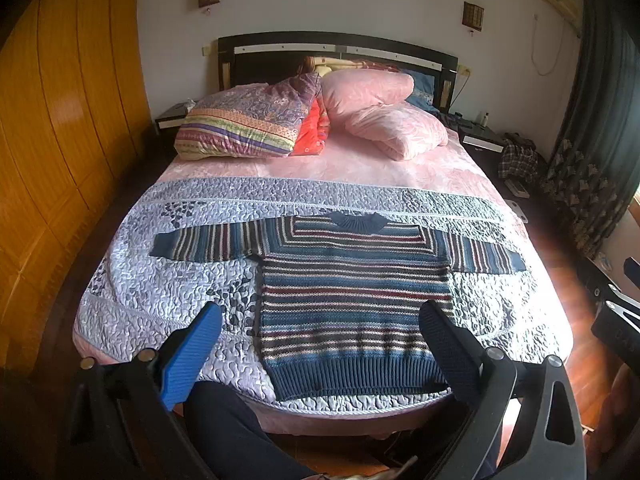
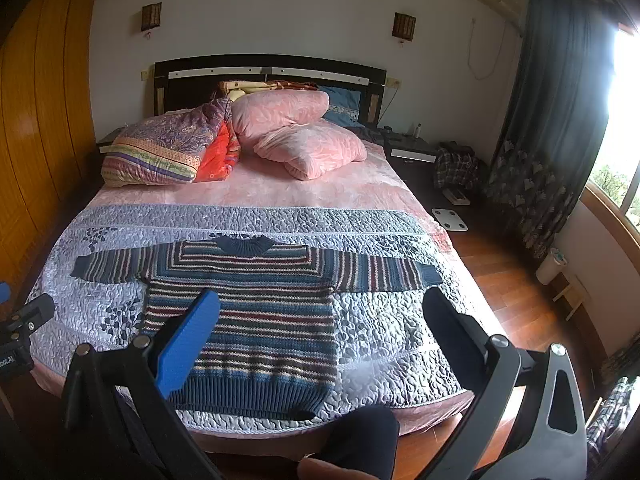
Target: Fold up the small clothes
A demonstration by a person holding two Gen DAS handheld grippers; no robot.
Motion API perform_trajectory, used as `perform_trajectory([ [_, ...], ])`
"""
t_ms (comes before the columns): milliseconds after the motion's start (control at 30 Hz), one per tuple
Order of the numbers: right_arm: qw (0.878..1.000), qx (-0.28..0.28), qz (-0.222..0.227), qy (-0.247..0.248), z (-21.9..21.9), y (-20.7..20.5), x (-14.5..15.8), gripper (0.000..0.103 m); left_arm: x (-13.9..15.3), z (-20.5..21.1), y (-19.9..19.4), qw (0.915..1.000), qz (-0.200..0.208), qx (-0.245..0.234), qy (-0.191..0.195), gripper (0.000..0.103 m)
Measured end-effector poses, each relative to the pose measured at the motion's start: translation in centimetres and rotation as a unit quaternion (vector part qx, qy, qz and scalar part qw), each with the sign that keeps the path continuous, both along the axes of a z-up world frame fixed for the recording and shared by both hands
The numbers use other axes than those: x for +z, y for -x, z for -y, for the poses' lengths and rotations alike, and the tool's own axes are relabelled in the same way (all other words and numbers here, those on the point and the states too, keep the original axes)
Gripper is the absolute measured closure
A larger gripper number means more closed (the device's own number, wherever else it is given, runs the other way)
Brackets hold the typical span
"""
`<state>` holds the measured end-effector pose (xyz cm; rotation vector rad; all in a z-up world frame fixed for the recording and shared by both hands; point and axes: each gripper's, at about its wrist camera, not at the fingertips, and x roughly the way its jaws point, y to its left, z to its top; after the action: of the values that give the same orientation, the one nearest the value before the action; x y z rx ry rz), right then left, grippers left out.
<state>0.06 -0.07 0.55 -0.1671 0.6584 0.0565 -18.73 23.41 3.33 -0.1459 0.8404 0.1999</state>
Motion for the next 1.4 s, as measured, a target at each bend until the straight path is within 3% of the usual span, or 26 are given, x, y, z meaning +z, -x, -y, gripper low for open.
perform_trajectory([
  [1100,1.0,-0.002,-0.004,0.001,0.4,-0.3,-0.3,0.002,-0.4,0.1,-0.4,1.0,-0.007,0.0,0.002,0.004],
  [1300,1.0,0.005,-0.005,0.001,0.8,-1.9,-2.0,0.003,-3.3,-0.4,-2.2,0.9999,0.016,0.001,-0.004,0.004],
  [1400,0.996,0.074,0.012,-0.045,2.5,-4.0,-4.8,0.003,-6.6,-1.4,-4.4,0.999,0.004,-0.015,0.042,0.004],
])
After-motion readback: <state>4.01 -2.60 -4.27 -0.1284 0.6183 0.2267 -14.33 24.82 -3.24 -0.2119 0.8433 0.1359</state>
